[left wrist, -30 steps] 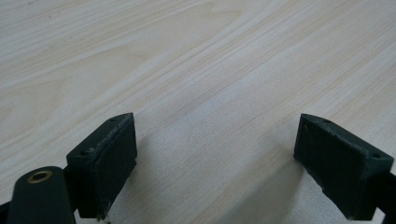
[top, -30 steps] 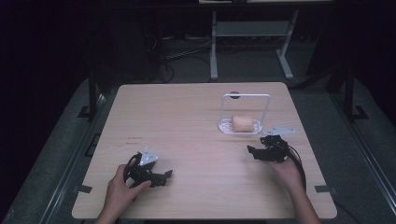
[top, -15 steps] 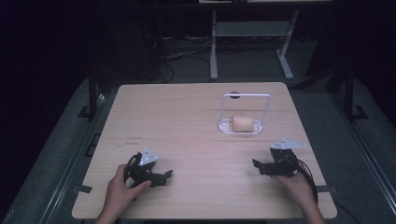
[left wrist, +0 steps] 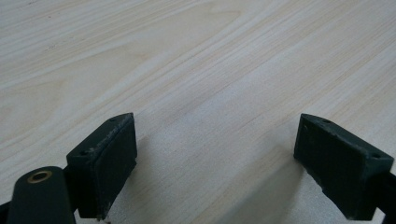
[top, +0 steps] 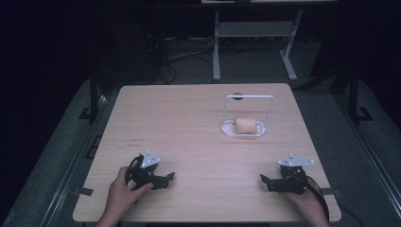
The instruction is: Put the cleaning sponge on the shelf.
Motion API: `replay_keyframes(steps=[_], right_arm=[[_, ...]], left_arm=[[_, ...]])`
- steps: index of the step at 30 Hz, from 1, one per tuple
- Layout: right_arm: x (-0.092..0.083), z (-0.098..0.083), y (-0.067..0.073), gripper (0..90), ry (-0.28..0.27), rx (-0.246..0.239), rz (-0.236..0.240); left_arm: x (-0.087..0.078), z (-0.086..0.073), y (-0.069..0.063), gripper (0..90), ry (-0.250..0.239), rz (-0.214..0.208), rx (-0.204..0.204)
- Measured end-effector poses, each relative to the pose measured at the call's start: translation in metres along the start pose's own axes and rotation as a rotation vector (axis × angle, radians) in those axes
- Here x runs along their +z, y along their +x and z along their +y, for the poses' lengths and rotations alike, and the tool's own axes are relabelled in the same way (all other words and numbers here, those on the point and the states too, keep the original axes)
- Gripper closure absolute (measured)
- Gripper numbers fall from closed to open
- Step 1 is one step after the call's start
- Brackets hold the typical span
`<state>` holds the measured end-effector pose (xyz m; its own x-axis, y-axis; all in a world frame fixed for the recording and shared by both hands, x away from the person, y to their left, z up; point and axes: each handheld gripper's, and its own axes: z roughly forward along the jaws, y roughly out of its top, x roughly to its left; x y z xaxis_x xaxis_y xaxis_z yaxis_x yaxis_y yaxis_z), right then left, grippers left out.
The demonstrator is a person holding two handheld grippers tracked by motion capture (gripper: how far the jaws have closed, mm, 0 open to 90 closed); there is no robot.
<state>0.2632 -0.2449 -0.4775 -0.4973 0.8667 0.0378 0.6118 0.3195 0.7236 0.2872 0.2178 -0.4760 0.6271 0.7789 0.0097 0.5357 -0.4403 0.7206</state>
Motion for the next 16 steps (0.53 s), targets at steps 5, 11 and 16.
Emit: replay_keyframes(steps=[5, 11, 16], right_arm=[[0.0014, -0.0049, 0.0006, 9.6, 0.01, -0.003, -0.012], [0.0012, -0.0052, 0.0003, 9.5, 0.011, -0.002, -0.012], [0.0012, -0.0053, 0.0002, 9.5, 0.011, -0.003, -0.012]], left_arm=[[0.0, 0.0, 0.0, 12.6, 0.0, 0.0, 0.0], [0.0, 0.0, 0.0, 12.6, 0.0, 0.0, 0.0], [0.0001, 0.0, -0.0002, 12.6, -0.002, 0.0, -0.003]])
